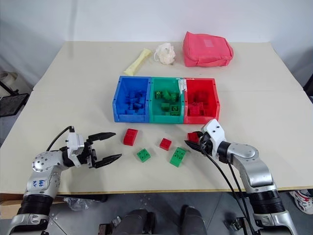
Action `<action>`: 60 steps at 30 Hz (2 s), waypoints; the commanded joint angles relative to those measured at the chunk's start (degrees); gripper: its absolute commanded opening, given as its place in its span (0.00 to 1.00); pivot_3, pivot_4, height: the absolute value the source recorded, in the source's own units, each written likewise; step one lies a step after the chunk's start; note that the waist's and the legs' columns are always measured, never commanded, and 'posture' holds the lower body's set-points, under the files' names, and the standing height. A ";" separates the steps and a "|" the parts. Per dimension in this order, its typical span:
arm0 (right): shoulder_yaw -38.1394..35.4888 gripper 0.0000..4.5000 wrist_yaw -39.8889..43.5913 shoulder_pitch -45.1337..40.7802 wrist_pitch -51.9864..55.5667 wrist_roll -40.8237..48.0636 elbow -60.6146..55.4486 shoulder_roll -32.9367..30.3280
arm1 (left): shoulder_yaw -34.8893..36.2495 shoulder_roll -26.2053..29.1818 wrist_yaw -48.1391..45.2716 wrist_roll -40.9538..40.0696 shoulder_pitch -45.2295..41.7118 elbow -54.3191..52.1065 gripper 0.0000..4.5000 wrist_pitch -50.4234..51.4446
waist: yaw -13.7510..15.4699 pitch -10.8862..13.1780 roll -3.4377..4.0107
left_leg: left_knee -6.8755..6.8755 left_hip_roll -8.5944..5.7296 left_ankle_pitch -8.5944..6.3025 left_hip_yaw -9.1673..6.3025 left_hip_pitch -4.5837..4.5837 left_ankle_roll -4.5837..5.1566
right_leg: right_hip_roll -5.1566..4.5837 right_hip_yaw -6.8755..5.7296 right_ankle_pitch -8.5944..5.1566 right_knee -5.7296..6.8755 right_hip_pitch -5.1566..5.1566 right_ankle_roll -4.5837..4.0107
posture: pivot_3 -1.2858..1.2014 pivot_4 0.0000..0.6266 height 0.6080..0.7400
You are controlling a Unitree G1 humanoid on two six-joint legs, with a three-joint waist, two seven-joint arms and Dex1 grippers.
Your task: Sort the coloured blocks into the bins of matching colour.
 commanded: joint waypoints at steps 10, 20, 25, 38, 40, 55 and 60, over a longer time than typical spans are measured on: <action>-7.67 0.46 -7.13 -13.87 0.49 0.70 -0.19 -0.87 | -0.78 -1.17 -1.15 0.20 -4.59 3.26 1.00 -1.20 | -0.42 0.00 0.01 | 0.03 0.01 0.00 0.03 0.01 0.00 | 0.03 0.02 0.00 0.04 -0.03 0.00 | 0.52 0.24 1.00; -5.46 0.99 -8.45 -23.53 -5.75 -5.22 13.79 -0.83 | -1.45 -2.35 -1.15 0.94 -6.73 5.89 1.00 -2.54 | -1.15 0.00 0.01 | -0.05 -0.08 0.02 -0.03 -0.04 0.04 | -0.05 -0.07 0.00 0.13 -0.08 -0.01 | 0.52 0.24 1.00; -5.90 0.99 -4.31 -20.07 -4.70 -3.43 8.93 -2.76 | -1.26 -2.42 -1.39 0.63 -6.21 5.74 1.00 -2.74 | -1.25 0.01 0.01 | -0.06 -0.03 0.02 -0.02 -0.04 0.04 | -0.02 -0.09 0.00 0.13 -0.08 -0.01 | 0.52 0.24 1.00; -15.37 0.99 17.91 10.65 -4.17 4.75 -9.33 -22.07 | -1.14 -1.50 -3.37 1.01 -7.22 9.30 1.00 -4.22 | 0.14 0.02 -0.02 | -0.02 -0.03 0.02 0.01 -0.02 0.06 | -0.04 -0.08 0.01 -0.06 0.05 0.02 | 0.52 0.24 1.00; -16.93 0.99 18.43 13.84 -5.54 3.75 -8.47 -23.81 | -1.19 -1.43 -3.67 1.01 -7.49 9.78 1.00 -4.38 | 0.20 0.02 -0.03 | 0.03 -0.03 0.02 0.06 -0.02 0.07 | -0.05 -0.06 0.02 -0.08 0.07 0.03 | 0.52 0.24 1.00; 1.40 0.99 13.17 6.13 5.20 1.82 -17.90 -17.71 | -1.82 -2.05 -3.29 0.41 -5.06 5.75 1.00 -3.10 | 0.26 0.02 -0.03 | 0.12 0.11 -0.04 -0.04 -0.04 -0.04 | -0.11 0.15 0.01 -0.11 0.04 0.01 | 0.52 0.24 1.00; 10.45 0.99 8.76 -0.22 4.82 -3.20 -12.19 -9.75 | -1.44 -1.66 -2.61 -0.36 -1.64 1.28 1.00 -1.37 | 0.02 0.02 -0.04 | 0.14 0.08 -0.05 -0.08 -0.06 -0.04 | -0.04 0.19 0.01 -0.14 0.05 0.01 | 0.52 0.24 1.00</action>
